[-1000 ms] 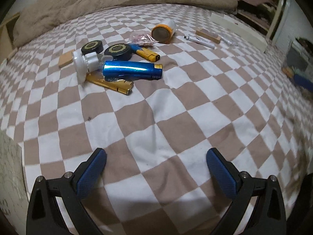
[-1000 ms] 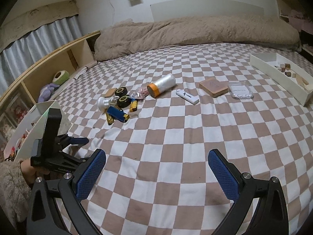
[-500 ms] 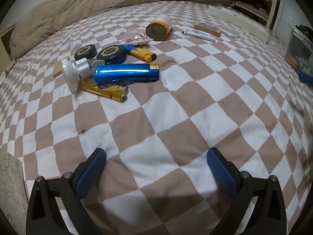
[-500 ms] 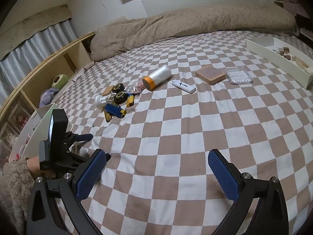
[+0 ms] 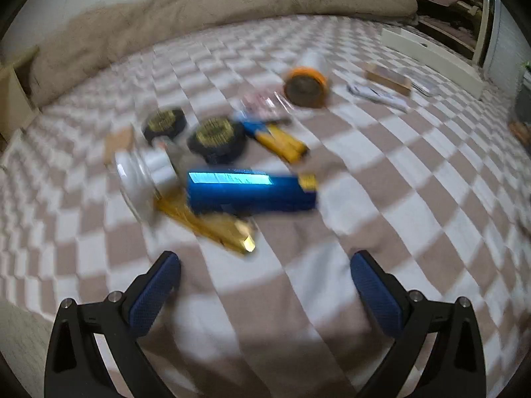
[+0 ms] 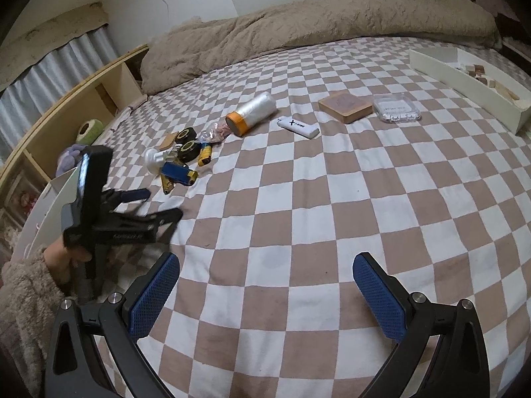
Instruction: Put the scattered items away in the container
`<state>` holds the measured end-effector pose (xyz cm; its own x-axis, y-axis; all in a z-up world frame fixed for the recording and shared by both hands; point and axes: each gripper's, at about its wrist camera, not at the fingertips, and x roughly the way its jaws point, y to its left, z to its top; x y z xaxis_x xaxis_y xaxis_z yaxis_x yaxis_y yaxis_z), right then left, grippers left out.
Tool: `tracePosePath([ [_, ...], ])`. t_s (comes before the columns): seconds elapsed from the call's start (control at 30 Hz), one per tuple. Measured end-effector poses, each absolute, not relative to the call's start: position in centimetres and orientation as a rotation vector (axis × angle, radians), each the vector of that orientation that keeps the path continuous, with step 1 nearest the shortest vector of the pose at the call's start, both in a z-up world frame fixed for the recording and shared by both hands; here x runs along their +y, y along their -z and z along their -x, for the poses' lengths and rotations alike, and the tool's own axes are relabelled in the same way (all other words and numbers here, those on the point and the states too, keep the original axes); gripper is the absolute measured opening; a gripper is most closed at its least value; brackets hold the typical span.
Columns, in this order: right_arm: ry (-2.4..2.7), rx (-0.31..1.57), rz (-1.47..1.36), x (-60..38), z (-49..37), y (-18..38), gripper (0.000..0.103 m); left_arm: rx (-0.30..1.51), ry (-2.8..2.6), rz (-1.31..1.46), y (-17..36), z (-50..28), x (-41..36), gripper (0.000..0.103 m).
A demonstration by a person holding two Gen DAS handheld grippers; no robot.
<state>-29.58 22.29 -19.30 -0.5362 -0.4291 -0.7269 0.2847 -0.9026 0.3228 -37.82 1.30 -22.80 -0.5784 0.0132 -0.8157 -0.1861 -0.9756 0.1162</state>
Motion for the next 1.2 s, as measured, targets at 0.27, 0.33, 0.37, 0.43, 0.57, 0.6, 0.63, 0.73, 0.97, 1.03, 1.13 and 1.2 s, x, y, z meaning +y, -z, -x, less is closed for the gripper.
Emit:
tracePosePath([
  [0.27, 2.419, -0.227, -1.252, 22.1, 30.0, 20.1, 0.103, 0.448, -2.708, 1.362, 23.2, 40.7, 2.3, 0.103],
  [0.33, 2.416, -0.224, -1.26, 22.0, 30.1, 20.3, 0.103, 0.429, -2.7, 1.365, 23.3, 41.0, 2.2, 0.103],
  [0.37, 2.412, -0.225, -1.264, 21.9, 30.2, 20.4, 0.103, 0.404, -2.694, 1.37, 23.4, 41.2, 2.0, 0.103],
  [0.43, 2.41, -0.24, -1.271, 21.9, 30.4, 20.7, 0.103, 0.367, -2.681, 1.381, 23.4, 41.5, 1.7, 0.103],
  [0.57, 2.412, -0.269, -1.274, 22.2, 30.8, 20.9, 0.103, 0.372, -2.659, 1.352, 23.1, 41.5, 2.2, 0.088],
  [0.6, 2.417, -0.274, -1.275, 22.3, 30.9, 21.0, 0.103, 0.392, -2.658, 1.339, 23.0, 41.5, 2.5, 0.085],
  [0.63, 2.424, -0.279, -1.276, 22.5, 31.0, 21.1, 0.103, 0.41, -2.661, 1.333, 23.0, 41.4, 2.7, 0.085],
  [0.73, 2.448, -0.31, -1.268, 23.2, 31.7, 21.3, 0.103, 0.419, -2.673, 1.312, 23.1, 41.1, 2.8, 0.085],
  [0.97, 2.508, -0.541, -1.232, 26.3, 33.7, 22.1, 0.103, 0.357, -2.619, 1.271, 22.9, 38.9, 3.6, 0.085],
  [1.03, 2.535, -0.546, -1.248, 26.9, 34.5, 22.4, 0.103, 0.362, -2.592, 1.259, 22.9, 38.0, 4.1, 0.085],
  [1.13, 2.589, -0.502, -1.267, 27.3, 35.7, 22.8, 0.103, 0.341, -2.549, 1.25, 22.7, 36.2, 4.7, 0.085],
  [1.2, 2.6, -0.474, -1.27, 27.2, 36.4, 23.1, 0.103, 0.308, -2.518, 1.264, 22.7, 35.1, 5.1, 0.085],
])
